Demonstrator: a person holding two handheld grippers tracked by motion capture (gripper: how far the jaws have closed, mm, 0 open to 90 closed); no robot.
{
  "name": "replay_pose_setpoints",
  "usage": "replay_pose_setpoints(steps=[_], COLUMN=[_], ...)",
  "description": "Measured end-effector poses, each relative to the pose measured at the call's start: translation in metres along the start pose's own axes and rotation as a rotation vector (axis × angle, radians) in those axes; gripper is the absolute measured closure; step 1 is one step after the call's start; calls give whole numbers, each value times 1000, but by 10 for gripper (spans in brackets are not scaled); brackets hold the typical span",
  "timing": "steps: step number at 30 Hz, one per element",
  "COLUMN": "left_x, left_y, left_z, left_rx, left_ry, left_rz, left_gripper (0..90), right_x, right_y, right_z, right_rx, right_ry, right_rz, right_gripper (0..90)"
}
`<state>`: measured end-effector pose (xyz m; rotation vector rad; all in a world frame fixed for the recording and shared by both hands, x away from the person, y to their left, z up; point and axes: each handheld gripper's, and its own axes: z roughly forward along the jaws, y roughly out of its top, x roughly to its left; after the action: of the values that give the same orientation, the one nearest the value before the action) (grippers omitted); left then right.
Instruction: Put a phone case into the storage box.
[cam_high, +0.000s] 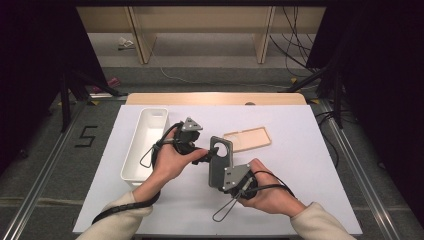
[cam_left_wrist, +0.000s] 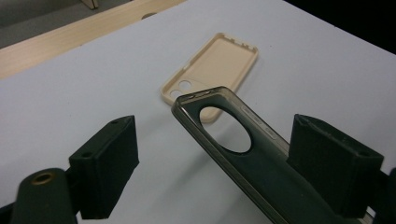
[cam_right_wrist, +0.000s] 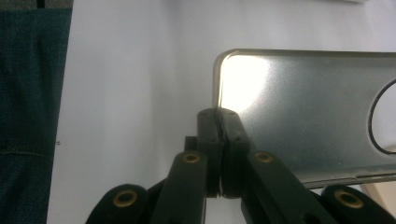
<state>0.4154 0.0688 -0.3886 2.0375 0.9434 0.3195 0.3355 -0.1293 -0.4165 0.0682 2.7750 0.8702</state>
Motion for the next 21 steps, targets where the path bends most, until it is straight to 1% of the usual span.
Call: replay_pose_setpoints(steps=[3,5,6,7,9,11,12,15,16,17,21], left_x=[4,6,8,9,11,13,13,14,15,15,16], left_y=[3,4,5,6,6,7,7,8,9,9,10], left_z=[6,10,12,14,17,20,21,24,25,25,27], left_rx=[16,26,36,46,58,68,71,98,103,107,120], left_ry=[13,10,9,10,13,12,10,15,14,14,11], left_rz=[-18,-34,-47,-60,-74,-96,-108,-128,-134,-137,-173], left_gripper=[168,199,208,229,271,303,328,383,396,411,478], right_x=[0,1,0,1,2,2,2,3,3,3,3], right_y=[1,2,2,2,3,3,3,4,4,4,4], right_z=[0,0,0,0,0,1,1,1,1,0,0], right_rx=[-8,-11,-14,-10,-10,-13,-14,-12,-14,-10,-12], right_ry=[-10,-7,-19,-9,-12,-20,-17,-24,-29,-24,-30], right_rz=[-6,-10,-16,-11,-7,-17,-24,-25,-26,-20,-25], right_gripper=[894,894,894,894,894,894,894,894,894,894,895])
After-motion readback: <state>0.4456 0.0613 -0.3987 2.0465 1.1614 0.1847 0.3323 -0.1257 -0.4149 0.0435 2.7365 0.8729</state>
